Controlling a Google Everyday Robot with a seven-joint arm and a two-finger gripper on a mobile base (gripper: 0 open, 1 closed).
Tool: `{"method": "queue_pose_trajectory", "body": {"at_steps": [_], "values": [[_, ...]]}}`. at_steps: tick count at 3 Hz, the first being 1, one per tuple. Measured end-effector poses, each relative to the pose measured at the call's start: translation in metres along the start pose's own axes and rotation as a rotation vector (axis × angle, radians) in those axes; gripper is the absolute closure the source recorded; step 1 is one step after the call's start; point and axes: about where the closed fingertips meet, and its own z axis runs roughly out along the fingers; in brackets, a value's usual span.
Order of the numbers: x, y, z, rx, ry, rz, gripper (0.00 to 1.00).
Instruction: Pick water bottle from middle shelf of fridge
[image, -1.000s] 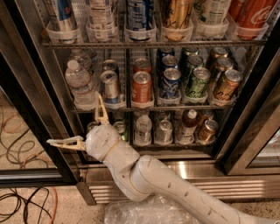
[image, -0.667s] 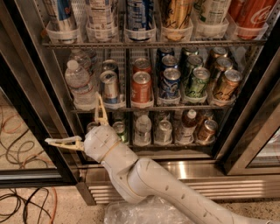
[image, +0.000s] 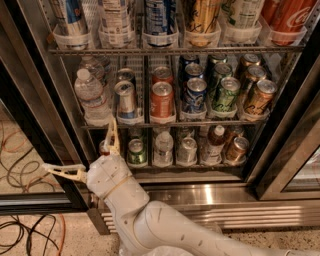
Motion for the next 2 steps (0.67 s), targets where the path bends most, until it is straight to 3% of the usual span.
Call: {"method": "queue_pose_trajectory", "body": {"at_steps": [1,2], "values": [[-0.0022,0.0053,-0.0093,0.018,0.034,-0.026,0.00],[0.0062,0.0004,-0.0176,0.068,0.077,-0.044,0.00]]}}
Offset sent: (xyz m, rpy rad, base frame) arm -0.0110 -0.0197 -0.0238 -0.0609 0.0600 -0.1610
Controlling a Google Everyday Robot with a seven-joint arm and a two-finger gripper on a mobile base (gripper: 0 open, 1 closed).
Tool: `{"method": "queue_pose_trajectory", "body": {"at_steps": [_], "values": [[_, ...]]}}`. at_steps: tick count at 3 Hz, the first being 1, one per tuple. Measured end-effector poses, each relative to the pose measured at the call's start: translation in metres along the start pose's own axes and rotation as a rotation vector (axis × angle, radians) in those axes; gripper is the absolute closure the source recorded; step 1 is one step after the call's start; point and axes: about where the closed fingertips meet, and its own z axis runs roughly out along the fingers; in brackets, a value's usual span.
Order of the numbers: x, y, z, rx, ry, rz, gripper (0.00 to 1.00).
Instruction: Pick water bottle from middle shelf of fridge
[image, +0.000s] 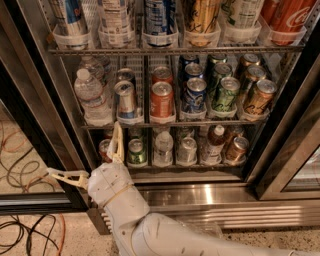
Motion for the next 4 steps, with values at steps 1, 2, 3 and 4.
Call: {"method": "queue_pose_trajectory", "body": {"at_steps": [1,2,3,4], "values": [[-0.001,0.000,0.002,0.003,-0.001,0.008,0.00],[0.012,-0.018,0.014,0.084,0.029,0.062,0.00],[0.012,-0.018,0.014,0.085,0.029,0.062,0.00],[0.012,-0.018,0.014,0.085,0.029,0.062,0.16]]}}
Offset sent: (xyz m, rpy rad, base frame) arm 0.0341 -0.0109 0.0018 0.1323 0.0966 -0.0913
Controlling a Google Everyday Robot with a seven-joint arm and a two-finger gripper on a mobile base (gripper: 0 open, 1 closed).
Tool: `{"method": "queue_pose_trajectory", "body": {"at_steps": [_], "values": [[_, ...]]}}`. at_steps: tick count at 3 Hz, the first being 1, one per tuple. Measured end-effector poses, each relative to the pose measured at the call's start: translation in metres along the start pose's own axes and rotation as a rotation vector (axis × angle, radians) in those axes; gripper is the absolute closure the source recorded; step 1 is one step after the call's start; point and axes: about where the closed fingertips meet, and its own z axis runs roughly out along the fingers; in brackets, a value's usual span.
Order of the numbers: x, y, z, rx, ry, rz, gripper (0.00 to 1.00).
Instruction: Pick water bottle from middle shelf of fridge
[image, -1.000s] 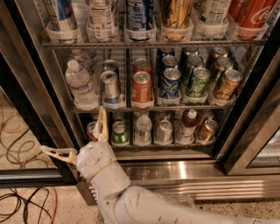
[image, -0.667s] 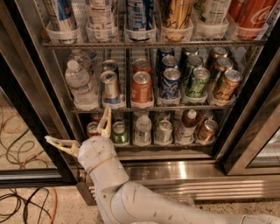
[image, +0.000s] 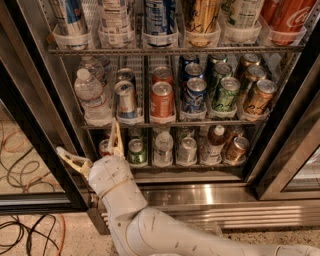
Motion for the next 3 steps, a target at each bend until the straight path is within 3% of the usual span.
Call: {"method": "queue_pose_trajectory", "body": {"at_steps": [1,2,3], "values": [[0.0000,0.0000,0.0000,0.000,0.000,0.000,0.38],[0.0000,0.0000,0.0000,0.000,0.000,0.000,0.36],[0.0000,0.0000,0.0000,0.000,0.000,0.000,0.18]]}}
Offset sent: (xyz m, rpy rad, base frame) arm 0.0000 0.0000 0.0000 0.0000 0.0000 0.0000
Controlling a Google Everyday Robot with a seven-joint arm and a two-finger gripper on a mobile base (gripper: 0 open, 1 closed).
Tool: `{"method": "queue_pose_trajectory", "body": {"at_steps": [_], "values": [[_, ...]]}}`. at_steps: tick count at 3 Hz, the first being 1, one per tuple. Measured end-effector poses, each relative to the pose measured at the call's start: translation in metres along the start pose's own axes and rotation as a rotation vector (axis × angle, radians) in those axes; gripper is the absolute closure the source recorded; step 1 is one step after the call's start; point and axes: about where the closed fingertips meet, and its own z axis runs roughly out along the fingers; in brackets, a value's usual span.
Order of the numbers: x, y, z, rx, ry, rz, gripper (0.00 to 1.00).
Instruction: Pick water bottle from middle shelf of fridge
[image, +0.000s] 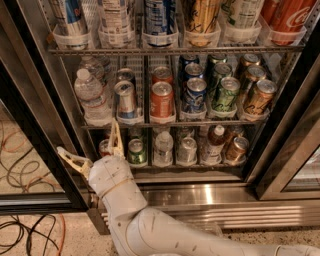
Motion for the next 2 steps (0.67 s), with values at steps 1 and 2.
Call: {"method": "queue_pose_trajectory", "body": {"at_steps": [1,2], "values": [[0.0001,0.0000,0.0001,0.001,0.000,-0.001,0.21],[0.0028,0.0001,-0.0009,0.010,0.007,-0.003,0.23]]}}
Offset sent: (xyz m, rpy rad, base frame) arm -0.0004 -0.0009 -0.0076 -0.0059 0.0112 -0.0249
